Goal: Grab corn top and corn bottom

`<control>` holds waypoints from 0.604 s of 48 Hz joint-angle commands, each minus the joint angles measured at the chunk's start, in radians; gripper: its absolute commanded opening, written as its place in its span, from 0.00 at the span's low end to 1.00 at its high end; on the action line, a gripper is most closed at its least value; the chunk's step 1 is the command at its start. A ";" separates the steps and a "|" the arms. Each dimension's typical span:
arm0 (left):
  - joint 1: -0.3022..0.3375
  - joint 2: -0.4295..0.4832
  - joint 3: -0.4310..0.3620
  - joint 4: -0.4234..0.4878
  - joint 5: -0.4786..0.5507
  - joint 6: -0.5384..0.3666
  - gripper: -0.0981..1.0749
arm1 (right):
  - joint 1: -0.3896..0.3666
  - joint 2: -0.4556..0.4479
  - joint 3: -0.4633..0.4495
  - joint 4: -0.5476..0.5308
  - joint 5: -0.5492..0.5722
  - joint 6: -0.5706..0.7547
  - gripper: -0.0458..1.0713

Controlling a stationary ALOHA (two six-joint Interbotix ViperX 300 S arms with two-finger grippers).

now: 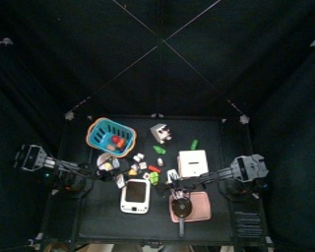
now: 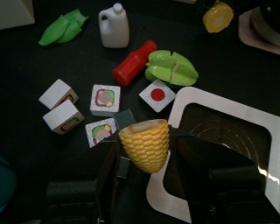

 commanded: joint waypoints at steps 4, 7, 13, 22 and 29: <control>-0.043 -0.054 -0.011 0.020 -0.011 0.002 0.70 | -0.011 -0.091 -0.014 0.006 -0.046 0.057 0.56; -0.049 -0.066 -0.011 0.032 -0.011 0.000 0.70 | -0.009 -0.097 -0.017 0.005 -0.049 0.075 0.56; -0.052 -0.078 -0.012 0.038 -0.011 0.000 0.70 | -0.009 -0.087 -0.017 -0.006 -0.044 0.092 0.56; -0.052 -0.081 -0.023 0.026 -0.051 -0.005 0.70 | -0.009 -0.057 -0.048 -0.055 -0.023 0.092 0.56; -0.052 -0.083 -0.041 -0.032 -0.140 -0.006 0.70 | -0.003 -0.041 -0.087 -0.152 0.020 0.095 0.56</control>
